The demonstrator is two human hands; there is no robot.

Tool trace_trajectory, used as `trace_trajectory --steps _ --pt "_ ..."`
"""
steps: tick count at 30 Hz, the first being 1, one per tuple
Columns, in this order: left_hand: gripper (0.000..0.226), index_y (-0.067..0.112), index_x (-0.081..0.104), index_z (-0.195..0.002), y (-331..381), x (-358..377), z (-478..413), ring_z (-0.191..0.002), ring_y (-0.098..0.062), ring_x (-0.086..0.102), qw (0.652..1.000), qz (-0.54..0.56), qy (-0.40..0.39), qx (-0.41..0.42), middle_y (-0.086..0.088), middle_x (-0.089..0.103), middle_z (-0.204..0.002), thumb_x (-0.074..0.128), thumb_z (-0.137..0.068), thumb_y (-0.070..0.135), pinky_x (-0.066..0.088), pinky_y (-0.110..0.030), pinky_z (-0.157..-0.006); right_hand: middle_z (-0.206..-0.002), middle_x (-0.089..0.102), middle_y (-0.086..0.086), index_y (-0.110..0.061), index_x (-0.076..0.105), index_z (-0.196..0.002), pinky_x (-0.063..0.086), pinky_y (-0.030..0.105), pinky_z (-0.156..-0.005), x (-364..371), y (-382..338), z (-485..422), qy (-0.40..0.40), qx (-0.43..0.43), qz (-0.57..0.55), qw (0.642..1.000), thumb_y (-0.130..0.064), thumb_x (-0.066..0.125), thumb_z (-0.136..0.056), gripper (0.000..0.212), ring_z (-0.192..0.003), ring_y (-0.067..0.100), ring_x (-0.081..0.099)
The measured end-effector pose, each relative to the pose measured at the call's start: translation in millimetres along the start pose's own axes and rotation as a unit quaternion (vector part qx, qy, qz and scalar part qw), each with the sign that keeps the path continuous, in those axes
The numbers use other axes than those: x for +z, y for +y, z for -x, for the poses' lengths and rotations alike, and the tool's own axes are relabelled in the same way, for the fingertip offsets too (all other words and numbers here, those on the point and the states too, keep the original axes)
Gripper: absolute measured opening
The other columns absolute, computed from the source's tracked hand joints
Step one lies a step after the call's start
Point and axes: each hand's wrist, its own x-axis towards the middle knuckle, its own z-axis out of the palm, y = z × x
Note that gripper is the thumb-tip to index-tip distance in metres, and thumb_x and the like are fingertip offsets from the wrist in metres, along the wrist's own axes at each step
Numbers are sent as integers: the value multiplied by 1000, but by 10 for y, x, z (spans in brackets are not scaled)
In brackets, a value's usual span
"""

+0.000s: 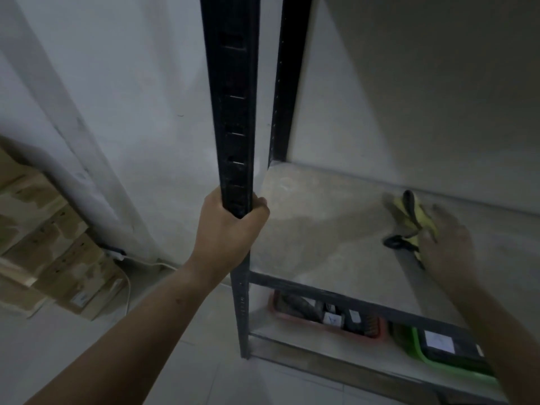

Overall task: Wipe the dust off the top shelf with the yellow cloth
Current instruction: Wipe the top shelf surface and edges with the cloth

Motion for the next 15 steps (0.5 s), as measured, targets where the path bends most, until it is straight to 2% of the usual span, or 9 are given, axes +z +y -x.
trace_trajectory --steps 1,3,5,8,12,15 --pt "30 -7 44 -71 1 4 5 -51 -19 45 1000 -3 1 4 -12 42 -57 59 -80 17 37 -30 -47 -134 52 23 -5 47 -135 45 50 -96 91 20 -68 -14 2 33 999 -21 42 -86 52 -111 42 53" --pt "30 -5 41 -69 0 16 17 -49 -16 41 1000 -4 4 5 -2 39 -54 59 -81 17 35 -27 -46 -134 49 21 -11 41 -138 41 51 -101 244 -26 -180 -45 3 68 997 -27 43 -84 56 -118 42 46" --pt "29 0 38 -67 -1 24 22 -49 -14 39 1000 0 9 0 5 38 -53 58 -81 15 34 -24 -46 -133 48 18 -21 37 -140 42 50 -100 360 -140 -298 -64 4 46 997 -31 41 -80 60 -117 40 47" --pt "27 5 36 -64 1 31 13 -48 -14 38 1000 4 11 -3 5 36 -52 57 -79 13 33 -25 -45 -141 42 16 -30 33 -146 40 45 -105 557 -398 -437 -74 -10 18 997 -22 50 -88 61 -126 38 42" --pt "26 10 38 -61 13 52 15 -45 -10 40 1000 10 14 -3 5 39 -50 56 -79 12 34 -21 -43 -137 45 20 -15 39 -141 35 42 -107 867 -1000 -667 -101 -20 54 993 -22 49 -89 53 -125 37 43" --pt "27 13 36 -59 7 52 11 -46 -9 39 1000 2 12 9 4 38 -51 55 -78 10 34 -19 -44 -140 44 15 -15 36 -142 32 43 -108 1088 -1594 -603 -126 -72 102 984 -29 39 -91 53 -126 34 42"
